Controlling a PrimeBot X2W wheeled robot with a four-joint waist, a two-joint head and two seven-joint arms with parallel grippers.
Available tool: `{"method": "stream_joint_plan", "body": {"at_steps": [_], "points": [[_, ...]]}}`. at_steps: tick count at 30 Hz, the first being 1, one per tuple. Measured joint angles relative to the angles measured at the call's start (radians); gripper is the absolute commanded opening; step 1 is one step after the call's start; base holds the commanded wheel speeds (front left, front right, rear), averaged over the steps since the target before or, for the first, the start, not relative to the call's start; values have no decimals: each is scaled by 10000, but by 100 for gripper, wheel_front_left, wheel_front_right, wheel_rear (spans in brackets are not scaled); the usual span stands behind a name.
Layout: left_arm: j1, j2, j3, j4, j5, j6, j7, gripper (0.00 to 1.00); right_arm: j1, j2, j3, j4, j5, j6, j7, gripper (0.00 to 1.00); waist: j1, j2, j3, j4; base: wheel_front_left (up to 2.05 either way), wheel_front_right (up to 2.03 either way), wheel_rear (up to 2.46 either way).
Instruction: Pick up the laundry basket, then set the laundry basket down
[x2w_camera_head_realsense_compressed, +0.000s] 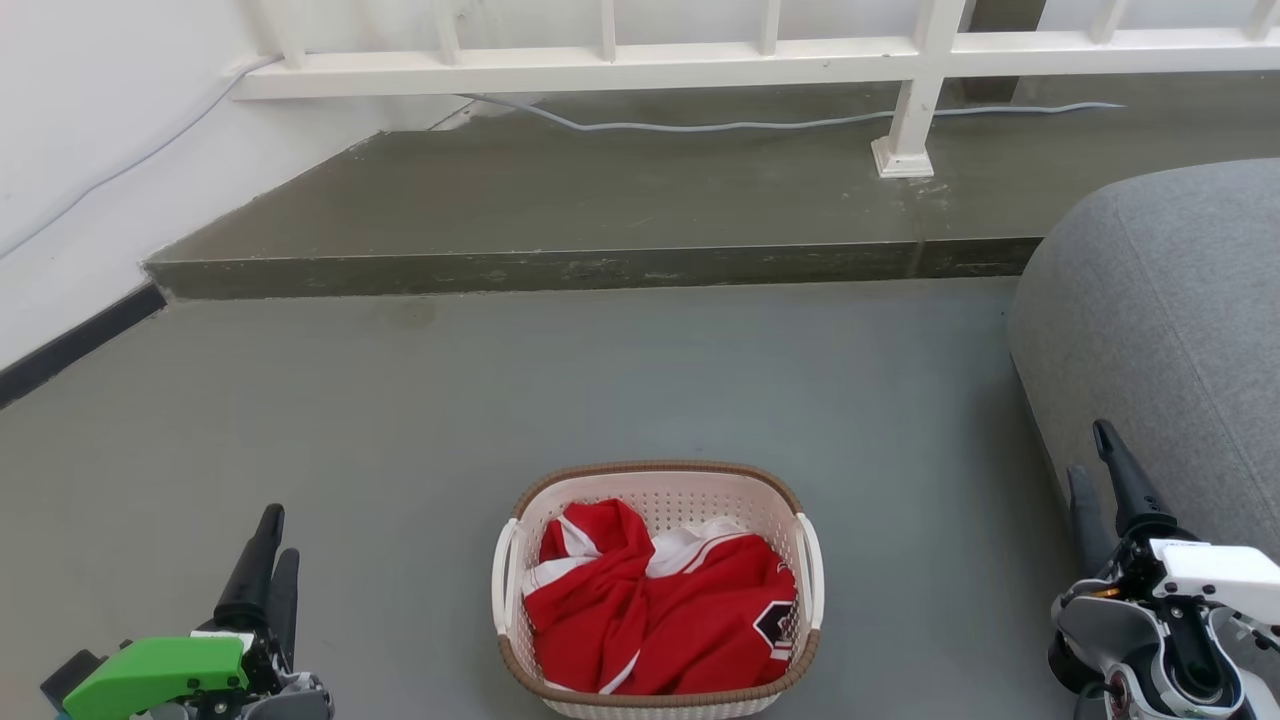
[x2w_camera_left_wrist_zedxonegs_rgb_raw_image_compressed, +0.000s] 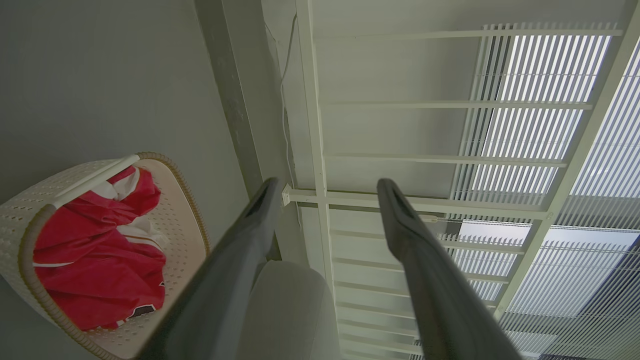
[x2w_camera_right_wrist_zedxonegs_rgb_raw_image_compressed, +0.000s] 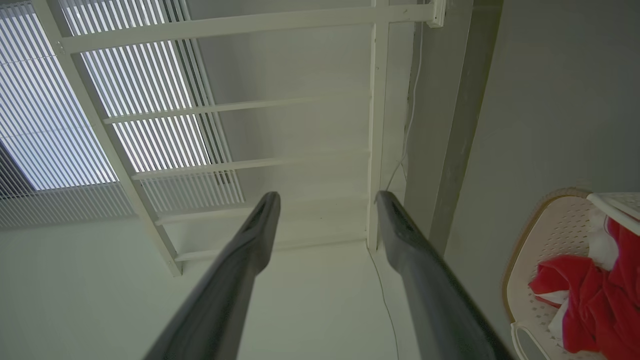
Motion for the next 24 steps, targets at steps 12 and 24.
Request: {"method": "stream_joint_plan", "body": {"at_steps": [12, 24], "points": [[-41, 242, -410, -447, 1032, 0, -393, 100, -3, -203, 171, -226, -949, 0, -458, 100, 0, 0, 27, 37, 0, 0, 0], [-247, 855, -1151, -934, 3302, 0, -1035, 100, -22, -788, 619, -604, -3212, -105, -951, 100, 0, 0, 50, 84, 0, 0, 0]]}}
